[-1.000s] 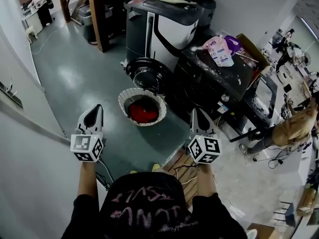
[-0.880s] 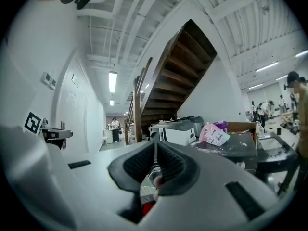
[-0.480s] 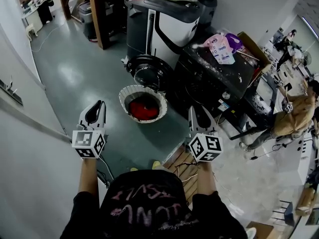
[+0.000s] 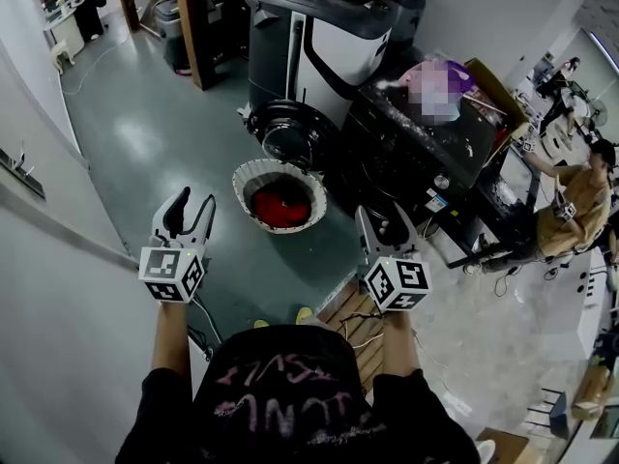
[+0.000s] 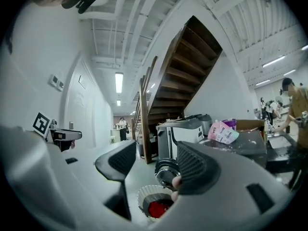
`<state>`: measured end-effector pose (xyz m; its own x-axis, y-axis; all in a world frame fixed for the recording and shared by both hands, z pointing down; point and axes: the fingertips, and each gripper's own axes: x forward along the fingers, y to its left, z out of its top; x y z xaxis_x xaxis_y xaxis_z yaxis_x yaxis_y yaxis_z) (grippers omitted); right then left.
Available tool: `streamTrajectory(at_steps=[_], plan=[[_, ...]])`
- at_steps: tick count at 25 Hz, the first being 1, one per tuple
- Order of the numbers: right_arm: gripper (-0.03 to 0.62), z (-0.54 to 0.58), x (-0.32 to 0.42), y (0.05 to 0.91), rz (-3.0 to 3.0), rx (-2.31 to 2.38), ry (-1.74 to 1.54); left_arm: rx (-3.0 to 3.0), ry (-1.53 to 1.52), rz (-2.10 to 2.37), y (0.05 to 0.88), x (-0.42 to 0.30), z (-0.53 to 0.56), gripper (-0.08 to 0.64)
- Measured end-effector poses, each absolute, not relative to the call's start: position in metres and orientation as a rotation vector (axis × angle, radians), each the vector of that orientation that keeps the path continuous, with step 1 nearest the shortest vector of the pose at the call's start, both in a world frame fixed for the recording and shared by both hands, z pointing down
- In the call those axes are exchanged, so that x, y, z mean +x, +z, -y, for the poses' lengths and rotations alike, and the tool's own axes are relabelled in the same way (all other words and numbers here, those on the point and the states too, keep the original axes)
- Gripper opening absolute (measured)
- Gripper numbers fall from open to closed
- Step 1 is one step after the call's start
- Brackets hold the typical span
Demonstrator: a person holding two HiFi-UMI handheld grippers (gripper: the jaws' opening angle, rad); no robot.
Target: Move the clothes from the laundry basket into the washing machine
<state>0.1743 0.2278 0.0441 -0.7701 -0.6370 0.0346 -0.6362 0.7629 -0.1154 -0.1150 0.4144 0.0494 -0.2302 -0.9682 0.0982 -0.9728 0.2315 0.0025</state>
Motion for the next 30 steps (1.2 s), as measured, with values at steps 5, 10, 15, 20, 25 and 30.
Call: streamTrajectory(at_steps=[5, 10, 15, 20, 25, 30], plan=[[0.307, -0.231, 0.172, 0.046, -2.958, -1.035, -0.190, 1.891, 0.078, 2.395, 0.051, -0.117, -0.417, 0.209], [0.333, -0.228, 0.176, 0.048, -2.960, -1.043, -0.196, 1.890, 0.084, 2.383, 0.054, -0.116, -0.416, 0.224], [0.333, -0.229, 0.175, 0.050, -2.955, -1.038, -0.233, 1.893, 0.085, 2.375, 0.056, -0.117, -0.419, 0.227], [0.330, -0.235, 0.175, 0.051, -2.957, -1.053, -0.235, 1.891, 0.080, 2.365, 0.057, -0.122, -0.425, 0.227], [0.324, -0.238, 0.178, 0.060, -2.965, -1.074, -0.252, 1.889, 0.076, 2.341, 0.066, -0.120, -0.426, 0.227], [0.316, -0.235, 0.177, 0.063, -2.972, -1.083, -0.253, 1.892, 0.073, 2.326, 0.071, -0.121, -0.423, 0.229]])
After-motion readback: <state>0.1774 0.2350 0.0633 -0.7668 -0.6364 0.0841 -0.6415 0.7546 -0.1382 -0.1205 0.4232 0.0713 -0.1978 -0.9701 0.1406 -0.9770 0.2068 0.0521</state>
